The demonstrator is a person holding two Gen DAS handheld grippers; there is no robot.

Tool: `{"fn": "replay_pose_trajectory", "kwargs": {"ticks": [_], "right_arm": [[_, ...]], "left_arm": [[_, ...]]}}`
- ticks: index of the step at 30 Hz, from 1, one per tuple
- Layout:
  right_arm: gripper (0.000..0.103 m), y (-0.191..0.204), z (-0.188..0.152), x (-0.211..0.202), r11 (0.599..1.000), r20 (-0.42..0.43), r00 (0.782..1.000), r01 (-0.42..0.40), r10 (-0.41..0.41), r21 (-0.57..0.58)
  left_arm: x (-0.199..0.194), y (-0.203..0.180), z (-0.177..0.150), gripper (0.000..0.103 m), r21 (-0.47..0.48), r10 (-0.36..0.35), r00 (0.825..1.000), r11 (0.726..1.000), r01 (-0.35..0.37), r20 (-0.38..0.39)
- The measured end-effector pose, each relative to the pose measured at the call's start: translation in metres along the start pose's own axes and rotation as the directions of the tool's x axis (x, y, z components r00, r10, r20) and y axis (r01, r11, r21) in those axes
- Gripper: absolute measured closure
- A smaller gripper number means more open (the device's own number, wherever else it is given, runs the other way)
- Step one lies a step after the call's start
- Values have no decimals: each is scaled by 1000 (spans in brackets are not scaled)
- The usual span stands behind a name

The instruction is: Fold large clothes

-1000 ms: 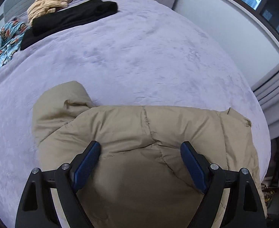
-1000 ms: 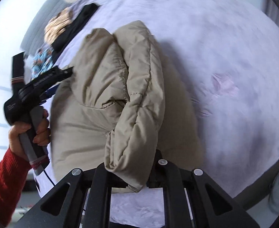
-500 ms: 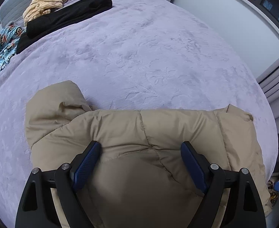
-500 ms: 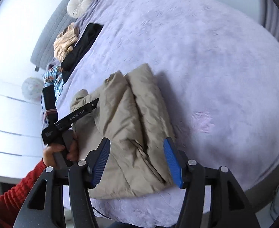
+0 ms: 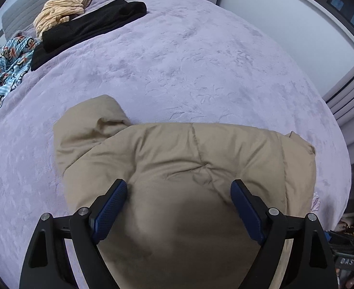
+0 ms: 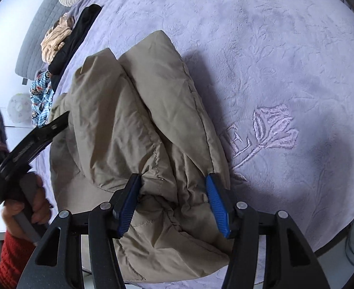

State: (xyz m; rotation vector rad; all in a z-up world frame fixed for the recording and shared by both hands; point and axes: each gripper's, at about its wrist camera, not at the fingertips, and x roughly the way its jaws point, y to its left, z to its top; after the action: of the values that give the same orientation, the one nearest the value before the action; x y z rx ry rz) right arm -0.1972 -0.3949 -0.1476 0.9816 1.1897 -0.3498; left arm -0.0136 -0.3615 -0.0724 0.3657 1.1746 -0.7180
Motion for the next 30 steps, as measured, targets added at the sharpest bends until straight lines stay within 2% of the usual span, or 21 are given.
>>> {"fn": "replay_pose_trajectory", "kwargs": {"ticks": [6, 9, 11, 13, 16, 20, 22, 24, 26, 28, 30], "right_arm": [[44, 1, -12, 0, 999, 30, 999, 28, -29, 27], [44, 4, -18, 1, 999, 48, 998, 50, -51, 19], [44, 7, -20, 1, 998, 67, 996, 63, -65, 30], [44, 10, -23, 1, 996, 78, 994, 71, -75, 48], [44, 20, -25, -9, 994, 87, 992, 88, -93, 61], [44, 45, -16, -44, 998, 188, 980, 65, -62, -6], [56, 60, 1, -53, 998, 213, 976, 41, -31, -41], [85, 74, 20, -52, 997, 210, 978, 14, 3, -80], [92, 92, 41, -42, 990, 193, 981, 36, -9, -137], [92, 107, 55, -28, 975, 177, 983, 79, -42, -206], [92, 115, 66, -15, 959, 158, 981, 148, -112, -242]], "left_arm": [[-41, 57, -48, 14, -87, -14, 1000, 996, 14, 10], [-41, 84, -76, 14, -173, -77, 997, 982, 72, -22], [-30, 92, -90, 14, -213, -129, 989, 971, 111, -71], [-21, 95, -99, 14, -243, -180, 980, 957, 155, -81], [-17, 95, -101, 14, -235, -186, 979, 958, 163, -79], [-15, 95, -100, 14, -228, -199, 976, 958, 175, -85], [-15, 93, -101, 14, -219, -192, 978, 961, 170, -86], [-14, 92, -99, 14, -227, -182, 978, 961, 156, -97], [-15, 90, -99, 14, -249, -167, 980, 959, 135, -109], [-18, 87, -97, 14, -247, -137, 984, 963, 105, -116], [-21, 83, -96, 14, -239, -104, 988, 968, 74, -118]]}}
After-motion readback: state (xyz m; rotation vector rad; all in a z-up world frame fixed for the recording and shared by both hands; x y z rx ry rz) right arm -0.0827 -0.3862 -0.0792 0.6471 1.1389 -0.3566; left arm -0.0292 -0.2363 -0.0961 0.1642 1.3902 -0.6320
